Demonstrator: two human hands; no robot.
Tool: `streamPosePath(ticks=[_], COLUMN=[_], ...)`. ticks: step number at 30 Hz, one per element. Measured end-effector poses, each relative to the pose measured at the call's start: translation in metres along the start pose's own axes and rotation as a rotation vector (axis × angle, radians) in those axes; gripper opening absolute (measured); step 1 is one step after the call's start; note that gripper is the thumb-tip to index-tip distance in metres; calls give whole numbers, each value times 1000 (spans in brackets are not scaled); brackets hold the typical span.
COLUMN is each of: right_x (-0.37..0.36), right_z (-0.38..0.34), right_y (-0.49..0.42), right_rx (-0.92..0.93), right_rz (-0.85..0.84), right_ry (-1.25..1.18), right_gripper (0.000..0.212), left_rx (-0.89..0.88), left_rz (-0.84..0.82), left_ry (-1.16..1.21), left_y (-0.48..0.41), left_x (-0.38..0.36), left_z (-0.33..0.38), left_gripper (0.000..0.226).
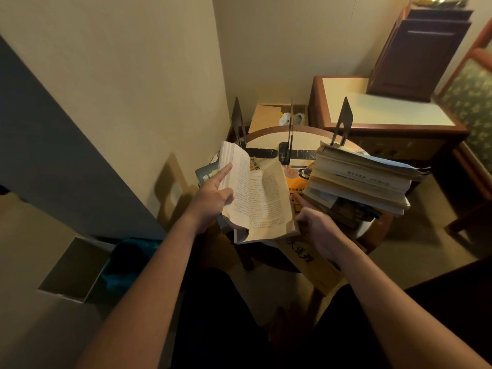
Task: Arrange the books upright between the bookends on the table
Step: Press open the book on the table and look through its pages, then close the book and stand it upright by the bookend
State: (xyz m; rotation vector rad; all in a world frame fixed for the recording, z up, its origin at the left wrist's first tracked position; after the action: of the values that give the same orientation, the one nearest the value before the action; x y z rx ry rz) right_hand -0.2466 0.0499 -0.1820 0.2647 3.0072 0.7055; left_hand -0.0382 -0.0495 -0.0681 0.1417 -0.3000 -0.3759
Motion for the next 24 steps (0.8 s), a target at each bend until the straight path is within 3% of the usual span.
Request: streamPosePath(ticks=[5,15,21,24], right_x=[-2,-5,-7,-6], right_z=[-4,-2,-10,-5], right_y=[-1,12,19,14], right_rx=[12,-4,28,-25], right_rz=[23,-167,-192,-152], right_ry=[218,169,111,-58], right_gripper=[86,107,96,71], left_rx=[3,-24,-75,-88], left_rz=[-7,-82,-141,-72], left_ry=[1,-83,-346,-558], left_y=[1,7,-9,-15], left_x=[-1,-22,-73,-90], left_z=[0,4,-4,-13], left_gripper=[63,71,100,104])
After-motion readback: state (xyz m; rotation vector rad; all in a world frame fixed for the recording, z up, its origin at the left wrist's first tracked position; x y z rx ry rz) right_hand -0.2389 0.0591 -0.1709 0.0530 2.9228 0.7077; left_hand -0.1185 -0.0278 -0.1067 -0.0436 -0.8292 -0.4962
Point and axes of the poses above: each hand's wrist, its own y-axis away from the middle knuckle, its own x-axis out of the back of the hand, z = x × y, the point moved 10 cm from there along -y, towards the middle knuckle, and after that the axes turned 7 degrees about y, right-handed, at the moved point
